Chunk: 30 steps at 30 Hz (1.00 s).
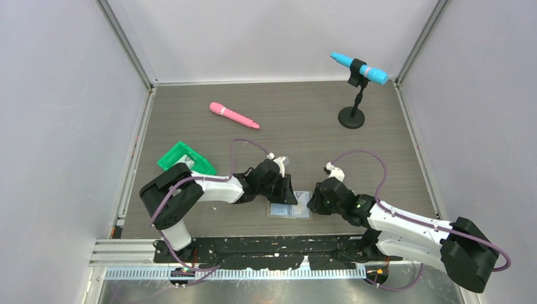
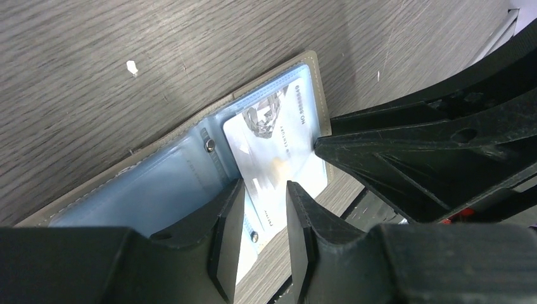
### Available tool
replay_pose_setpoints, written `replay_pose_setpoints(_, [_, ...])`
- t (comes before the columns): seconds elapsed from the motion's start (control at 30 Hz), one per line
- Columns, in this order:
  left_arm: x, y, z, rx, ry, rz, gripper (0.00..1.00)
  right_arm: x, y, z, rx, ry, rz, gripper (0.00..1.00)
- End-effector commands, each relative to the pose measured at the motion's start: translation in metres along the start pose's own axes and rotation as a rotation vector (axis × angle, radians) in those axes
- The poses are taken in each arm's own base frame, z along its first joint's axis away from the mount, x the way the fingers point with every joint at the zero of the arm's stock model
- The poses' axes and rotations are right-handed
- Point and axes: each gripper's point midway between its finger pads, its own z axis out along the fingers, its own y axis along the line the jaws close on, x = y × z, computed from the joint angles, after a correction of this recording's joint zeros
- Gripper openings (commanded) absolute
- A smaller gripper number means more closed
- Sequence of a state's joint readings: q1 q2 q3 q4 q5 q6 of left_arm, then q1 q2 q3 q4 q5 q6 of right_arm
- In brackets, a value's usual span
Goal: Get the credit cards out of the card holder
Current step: Move the credit card to the storage box.
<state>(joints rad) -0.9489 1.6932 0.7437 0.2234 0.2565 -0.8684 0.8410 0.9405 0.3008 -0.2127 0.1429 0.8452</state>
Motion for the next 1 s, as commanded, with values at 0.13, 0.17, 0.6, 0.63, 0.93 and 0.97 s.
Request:
replay_pose_setpoints(0.13, [-0.005, 0.018, -0.006, -0.117, -0.038, 0.031, 0.36, 0.008, -0.008, 0.001, 0.020, 0.023, 0.009, 0.29])
replay_pose_setpoints(0.17, [-0.006, 0.017, -0.006, -0.124, -0.038, 0.035, 0.36, 0.008, -0.008, 0.001, 0.019, 0.021, 0.011, 0.29])
replay_pose_setpoints(0.6, [0.007, 0.003, -0.004, -0.045, -0.013, -0.050, 0.36, 0.011, -0.010, 0.003, 0.013, 0.025, 0.028, 0.26])
replay_pose_setpoints(0.63, [0.006, 0.002, -0.006, -0.038, -0.017, -0.050, 0.36, 0.011, -0.010, 0.003, 0.013, 0.025, 0.027, 0.25])
replay_pose_setpoints(0.93, [-0.001, -0.004, -0.017, -0.039, -0.044, -0.028, 0.37, -0.011, 0.018, -0.017, -0.060, -0.003, 0.021, 0.27])
replay_pose_setpoints(0.97, [-0.001, -0.004, -0.017, -0.039, -0.045, -0.025, 0.37, -0.015, 0.022, -0.021, -0.075, -0.015, 0.022, 0.27])
